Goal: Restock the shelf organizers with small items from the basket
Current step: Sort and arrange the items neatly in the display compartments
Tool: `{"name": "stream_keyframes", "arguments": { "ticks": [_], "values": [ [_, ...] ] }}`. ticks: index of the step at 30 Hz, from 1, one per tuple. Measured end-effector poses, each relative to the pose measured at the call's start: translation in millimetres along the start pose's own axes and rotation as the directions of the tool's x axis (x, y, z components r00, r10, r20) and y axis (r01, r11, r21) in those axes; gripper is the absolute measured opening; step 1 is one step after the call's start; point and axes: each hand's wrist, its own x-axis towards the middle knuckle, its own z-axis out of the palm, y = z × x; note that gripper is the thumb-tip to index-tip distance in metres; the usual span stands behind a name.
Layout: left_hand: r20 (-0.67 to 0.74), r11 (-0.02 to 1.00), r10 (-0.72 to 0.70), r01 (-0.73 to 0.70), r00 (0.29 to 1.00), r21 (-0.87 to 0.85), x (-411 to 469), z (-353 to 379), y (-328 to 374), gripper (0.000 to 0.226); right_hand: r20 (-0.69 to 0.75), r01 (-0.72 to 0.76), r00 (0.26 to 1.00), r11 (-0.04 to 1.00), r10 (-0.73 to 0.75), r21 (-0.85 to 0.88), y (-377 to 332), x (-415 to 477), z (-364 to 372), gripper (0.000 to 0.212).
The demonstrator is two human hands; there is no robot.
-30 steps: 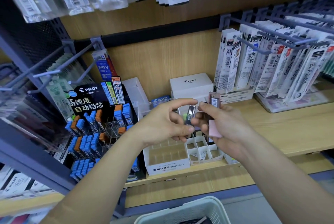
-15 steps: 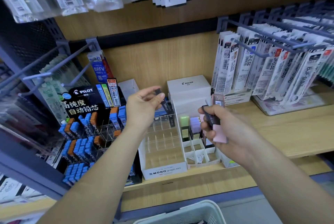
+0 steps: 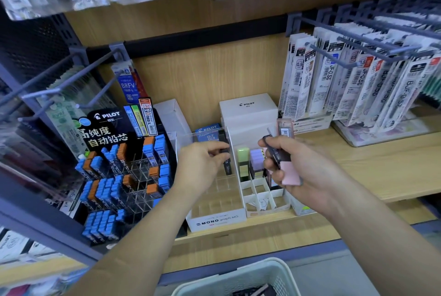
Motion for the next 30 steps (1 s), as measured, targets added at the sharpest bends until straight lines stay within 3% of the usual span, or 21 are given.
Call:
{"name": "stream_keyframes", "arguments": {
  "ticks": [5,11,16,19,21,23,26,30],
  "values": [
    [-0.001,0.991,0.027,-0.027,1.0,0.133,-4.9,8.4,-11.2,0.018,0.024,0.003,1.0,1.0,-0.002,-0.013,0.0,-1.8,0.3,0.009],
    [0.017,0.958,0.174,-0.174,0.985,0.227,-5.1,9.7,-13.9,0.014,0.044,-0.006,0.999,1.0,0.006,-0.003,3.4,-0.4,0.3,0.033],
    [0.044,0.927,0.193,-0.197,0.98,0.32,-5.5,7.6,-15.2,0.019,0.027,-0.042,0.999,0.998,0.041,0.045,3.5,-0.1,1.6,0.012],
    [0.007,0.979,0.067,-0.067,0.998,0.192,-4.2,1.5,-5.3,0.006,0.053,-0.03,0.998,1.0,0.03,-0.002,5.3,-1.1,1.6,0.013],
    [-0.004,0.99,-0.089,0.088,0.996,-0.111,-2.2,-8.2,14.1,0.014,0.059,-0.016,0.998,0.999,0.018,-0.038,6.6,-1.4,1.5,0.015],
    [0.175,0.89,-0.2,0.254,0.964,-0.38,-1.7,-20.9,37.0,0.027,0.046,0.011,0.999,0.998,-0.009,-0.057,7.5,-1.0,1.6,0.014],
    [0.434,0.871,-0.13,0.311,0.891,-0.379,-9.2,-29.2,55.7,0.029,0.052,0.061,0.997,0.996,-0.057,-0.071,8.6,-1.7,5.7,0.008],
    [0.429,0.859,-0.1,0.295,0.898,-0.418,-15.8,-29.6,58.5,0.008,-0.034,0.037,0.999,0.999,-0.036,0.025,7.6,-2.0,9.4,0.011]
  ]
}}
